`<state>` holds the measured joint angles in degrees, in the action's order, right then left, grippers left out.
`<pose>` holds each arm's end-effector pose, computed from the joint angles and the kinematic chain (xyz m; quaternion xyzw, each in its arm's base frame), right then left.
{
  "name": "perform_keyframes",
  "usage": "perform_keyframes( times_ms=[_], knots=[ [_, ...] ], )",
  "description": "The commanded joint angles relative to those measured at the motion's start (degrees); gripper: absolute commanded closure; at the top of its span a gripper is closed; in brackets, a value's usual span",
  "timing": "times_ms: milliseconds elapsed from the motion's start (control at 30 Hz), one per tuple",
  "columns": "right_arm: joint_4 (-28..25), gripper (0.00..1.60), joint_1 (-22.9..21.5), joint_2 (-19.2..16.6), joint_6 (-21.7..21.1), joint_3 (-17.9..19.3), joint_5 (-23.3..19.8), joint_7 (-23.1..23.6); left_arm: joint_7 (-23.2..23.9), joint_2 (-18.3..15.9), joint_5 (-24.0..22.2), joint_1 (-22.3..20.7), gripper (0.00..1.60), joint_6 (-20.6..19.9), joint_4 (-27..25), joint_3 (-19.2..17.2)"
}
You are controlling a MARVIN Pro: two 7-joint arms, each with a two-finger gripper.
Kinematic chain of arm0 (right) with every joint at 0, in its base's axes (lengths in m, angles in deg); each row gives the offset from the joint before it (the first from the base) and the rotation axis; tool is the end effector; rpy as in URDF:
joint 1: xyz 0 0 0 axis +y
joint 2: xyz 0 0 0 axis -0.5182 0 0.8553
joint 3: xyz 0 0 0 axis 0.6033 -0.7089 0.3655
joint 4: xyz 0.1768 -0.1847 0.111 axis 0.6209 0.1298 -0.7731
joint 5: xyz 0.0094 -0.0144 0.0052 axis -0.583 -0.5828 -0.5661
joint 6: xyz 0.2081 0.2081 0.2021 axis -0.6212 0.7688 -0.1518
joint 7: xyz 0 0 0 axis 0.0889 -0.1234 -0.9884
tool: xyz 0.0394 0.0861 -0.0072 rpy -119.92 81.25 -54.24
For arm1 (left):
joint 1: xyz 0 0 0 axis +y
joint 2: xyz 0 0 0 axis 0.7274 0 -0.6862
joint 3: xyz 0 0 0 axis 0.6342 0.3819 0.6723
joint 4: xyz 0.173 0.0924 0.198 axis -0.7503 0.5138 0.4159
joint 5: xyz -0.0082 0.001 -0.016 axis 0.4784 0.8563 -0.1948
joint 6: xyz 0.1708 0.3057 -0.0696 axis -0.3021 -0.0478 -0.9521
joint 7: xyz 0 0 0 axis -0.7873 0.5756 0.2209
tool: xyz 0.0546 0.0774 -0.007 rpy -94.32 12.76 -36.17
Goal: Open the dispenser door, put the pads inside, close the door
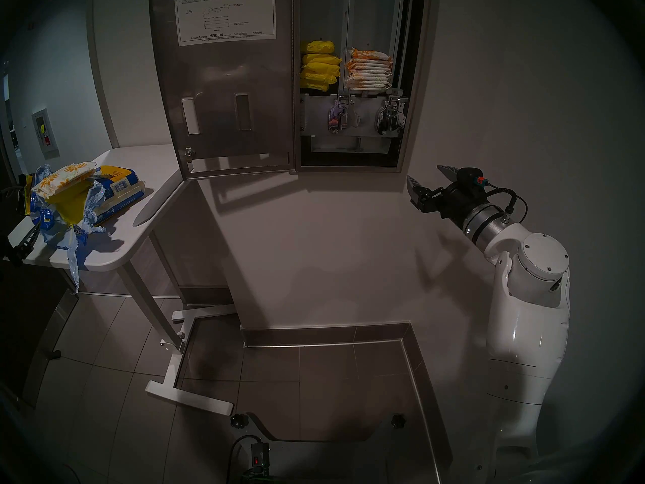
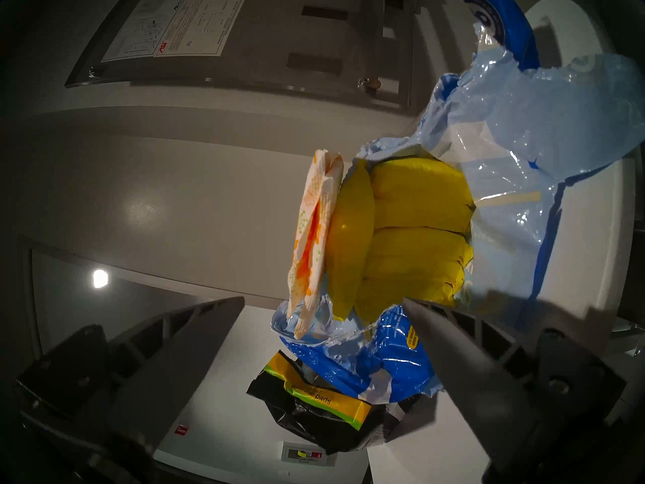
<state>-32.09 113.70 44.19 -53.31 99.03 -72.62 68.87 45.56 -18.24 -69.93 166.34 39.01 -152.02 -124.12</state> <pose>0.4370 -0.0889 -0.0936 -0.6394 -0.1864 -0.7445 0.0465 0.2230 0.4392 -0.0563 -0.5008 0.4803 -0.5676 0.4432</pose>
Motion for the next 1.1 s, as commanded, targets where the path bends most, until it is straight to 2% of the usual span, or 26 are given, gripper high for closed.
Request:
perform_keyframes(
  times_ms=[0, 733, 1067],
  knots=[
    [-1.8, 0.0, -1.2, -0.2, 0.4, -0.1, -0.3, 0.0, -2.8, -2.5, 0.4, -3.5, 0.0, 0.8, 0.2, -0.2],
    [-1.9, 0.0, -1.2, -0.2, 0.4, -0.1, -0.3, -0.1, -4.8, -3.4, 2.7, -6.4, 0.0, 2.4, 2.7, 0.5],
    [-1.8, 0.0, -1.2, -0.3, 0.4, -0.1, -0.4, -0.1, -5.0, -4.3, 2.6, -7.5, 0.0, 2.6, 2.9, 2.3]
  ],
)
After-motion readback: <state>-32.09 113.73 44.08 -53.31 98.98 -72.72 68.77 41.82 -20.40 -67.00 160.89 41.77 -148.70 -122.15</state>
